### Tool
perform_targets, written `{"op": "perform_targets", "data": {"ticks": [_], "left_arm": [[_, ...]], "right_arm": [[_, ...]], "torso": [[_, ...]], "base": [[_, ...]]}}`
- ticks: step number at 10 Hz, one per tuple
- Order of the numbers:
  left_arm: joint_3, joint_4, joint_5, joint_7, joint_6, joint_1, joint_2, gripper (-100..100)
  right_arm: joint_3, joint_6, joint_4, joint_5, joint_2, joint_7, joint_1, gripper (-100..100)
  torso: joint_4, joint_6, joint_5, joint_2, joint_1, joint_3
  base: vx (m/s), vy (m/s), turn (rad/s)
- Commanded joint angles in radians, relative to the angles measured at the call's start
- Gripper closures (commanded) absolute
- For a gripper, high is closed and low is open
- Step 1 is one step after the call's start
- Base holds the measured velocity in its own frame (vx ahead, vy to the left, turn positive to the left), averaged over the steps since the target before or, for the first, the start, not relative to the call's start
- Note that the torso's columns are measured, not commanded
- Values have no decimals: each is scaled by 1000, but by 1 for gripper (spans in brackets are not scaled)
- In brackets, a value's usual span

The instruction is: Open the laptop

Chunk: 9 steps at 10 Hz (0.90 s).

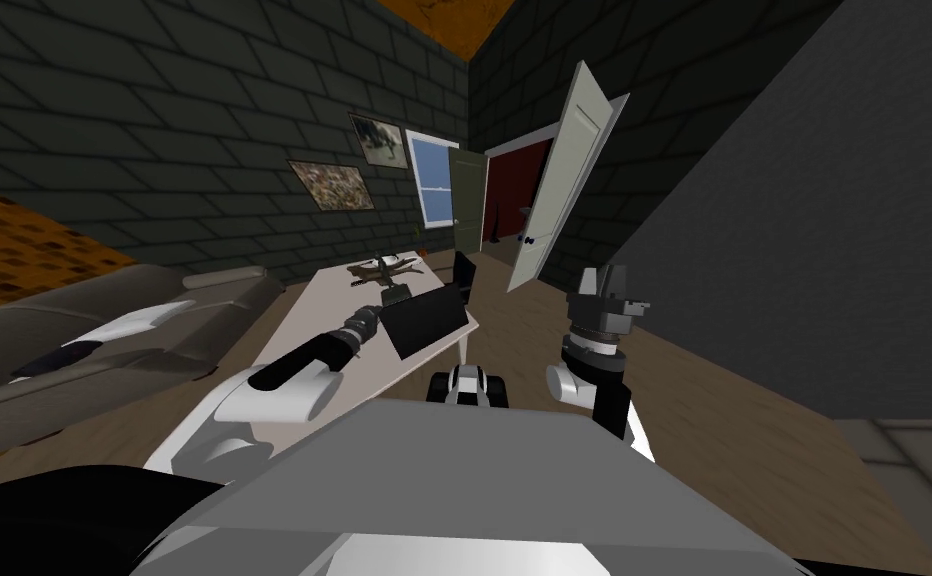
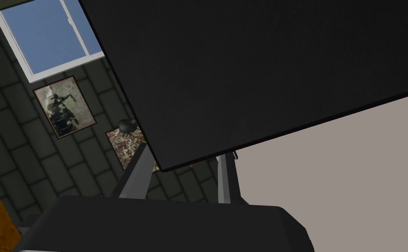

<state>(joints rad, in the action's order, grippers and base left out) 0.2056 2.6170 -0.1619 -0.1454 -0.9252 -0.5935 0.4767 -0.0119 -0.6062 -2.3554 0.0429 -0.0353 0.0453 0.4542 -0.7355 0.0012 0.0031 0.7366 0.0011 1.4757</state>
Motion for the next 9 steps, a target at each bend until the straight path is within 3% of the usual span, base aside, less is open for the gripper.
{"op": "perform_targets", "data": {"ticks": [1, 2, 3, 4, 5, 6, 7, 8, 9], "left_arm": [[22, -4, -63, -29, -69, 8, 29, 100], [22, -4, -63, -29, -82, 8, 29, 100], [36, -3, -99, -47, -112, 18, 47, 100], [36, -3, -99, -47, -129, 18, 47, 100], [50, -3, -135, -65, -163, 27, 64, 100], [50, -3, -135, -65, -175, 27, 64, 100], [64, -3, -172, -82, -213, 37, 81, 100], [64, -3, -172, -82, -221, 37, 81, 100], [78, -2, -208, -100, -256, 46, 99, 100]], "right_arm": [[0, 0, 0, 0, 0, 0, 0, 0], [0, 0, 0, 0, 0, 0, 0, 0], [0, 0, 0, 0, 0, 0, 0, 0], [0, 0, 0, 0, 0, 0, 0, 0], [0, 0, 0, 0, 0, 0, 0, 0], [0, 0, 0, 0, 0, 0, 0, 0], [0, 0, 0, 0, 0, 0, 0, 0], [0, 0, 0, 0, 0, 0, 0, 0], [0, 0, 0, 0, 0, 0, 0, 0]], "torso": [[1, -1, 1, 0, 0, 0], [0, -1, 0, 1, 0, -1], [1, -2, 1, 2, 0, -1], [1, 0, 1, 1, -1, -1], [1, -2, 1, 2, -1, -1], [1, -1, 1, 1, -1, -1], [1, -2, 0, 1, 0, -1], [1, -2, 1, 1, 0, 0], [1, -2, 1, 1, 1, 0]], "base": [[27, 33, -53], [27, 28, -36], [32, 31, -53], [26, 32, -38], [25, 36, -61], [20, 28, -33], [31, 30, -50], [23, 26, -33], [23, 34, -52]]}}
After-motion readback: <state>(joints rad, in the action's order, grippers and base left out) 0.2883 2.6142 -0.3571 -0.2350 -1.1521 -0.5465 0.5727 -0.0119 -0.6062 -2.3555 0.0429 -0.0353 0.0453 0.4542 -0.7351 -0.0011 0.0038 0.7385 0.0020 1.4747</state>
